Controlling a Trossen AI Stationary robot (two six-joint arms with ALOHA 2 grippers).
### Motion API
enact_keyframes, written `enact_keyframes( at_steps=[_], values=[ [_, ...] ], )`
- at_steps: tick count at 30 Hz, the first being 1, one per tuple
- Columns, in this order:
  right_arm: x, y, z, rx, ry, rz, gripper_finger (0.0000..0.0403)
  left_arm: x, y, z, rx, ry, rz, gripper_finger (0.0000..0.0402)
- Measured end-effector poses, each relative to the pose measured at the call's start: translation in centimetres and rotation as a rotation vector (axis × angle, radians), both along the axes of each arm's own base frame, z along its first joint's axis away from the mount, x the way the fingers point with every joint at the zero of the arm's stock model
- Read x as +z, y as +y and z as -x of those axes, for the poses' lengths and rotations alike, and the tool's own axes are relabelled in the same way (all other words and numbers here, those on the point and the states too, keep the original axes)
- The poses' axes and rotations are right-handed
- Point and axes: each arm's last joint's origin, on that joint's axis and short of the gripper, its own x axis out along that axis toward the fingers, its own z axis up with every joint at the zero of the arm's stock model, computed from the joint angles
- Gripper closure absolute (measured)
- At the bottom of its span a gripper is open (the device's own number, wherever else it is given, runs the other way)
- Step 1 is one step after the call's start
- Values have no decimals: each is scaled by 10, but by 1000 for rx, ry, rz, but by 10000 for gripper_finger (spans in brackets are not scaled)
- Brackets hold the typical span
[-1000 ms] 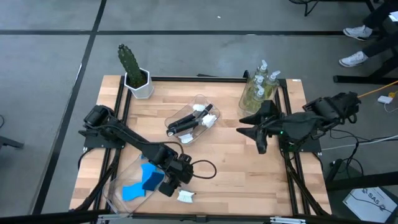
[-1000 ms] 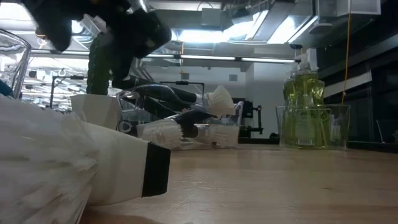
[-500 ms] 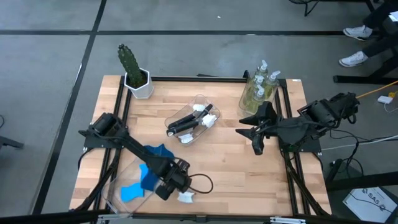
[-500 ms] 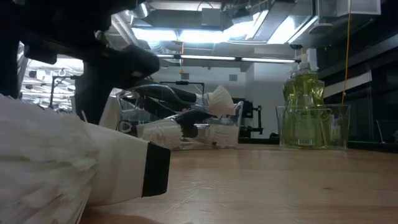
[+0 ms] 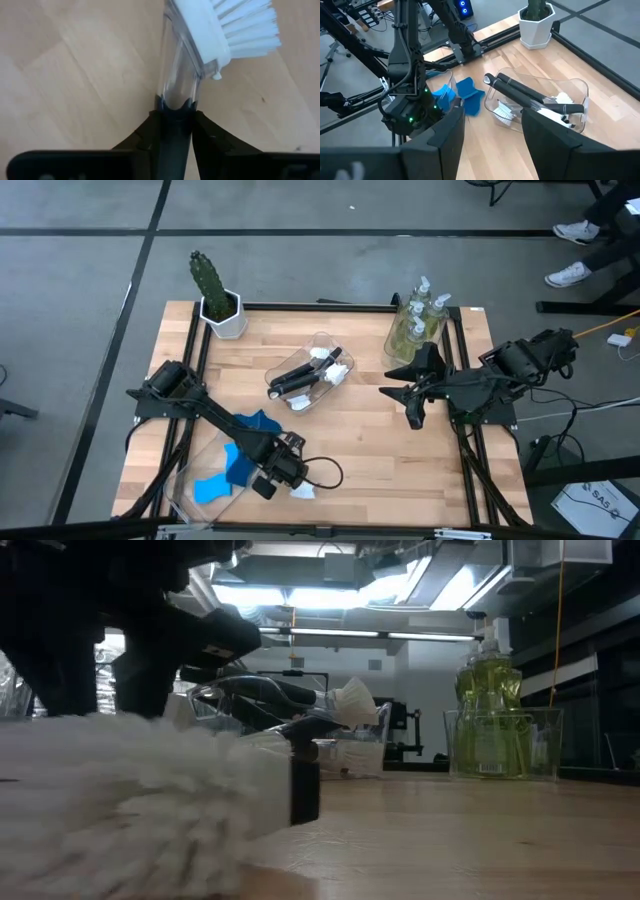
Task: Pick & Place Kitchen Sink Supplies
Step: Put the black dish brush into the top left transparent bin
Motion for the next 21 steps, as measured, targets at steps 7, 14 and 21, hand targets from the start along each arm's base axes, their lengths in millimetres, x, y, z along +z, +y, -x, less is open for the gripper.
enact_keyframes(
  at_steps=[7, 14, 21],
  values=[
    [0, 0, 0, 0, -1, -1, 207, 29, 25, -4, 76, -113, -54, 326],
    [0, 0, 0, 0, -1, -1, 207, 90, 62, -4, 186, -293, 102, 327],
    [0, 0, 0, -1, -1, -1, 207, 152, 98, 5, 394, -553, 285, 399]
  ],
)
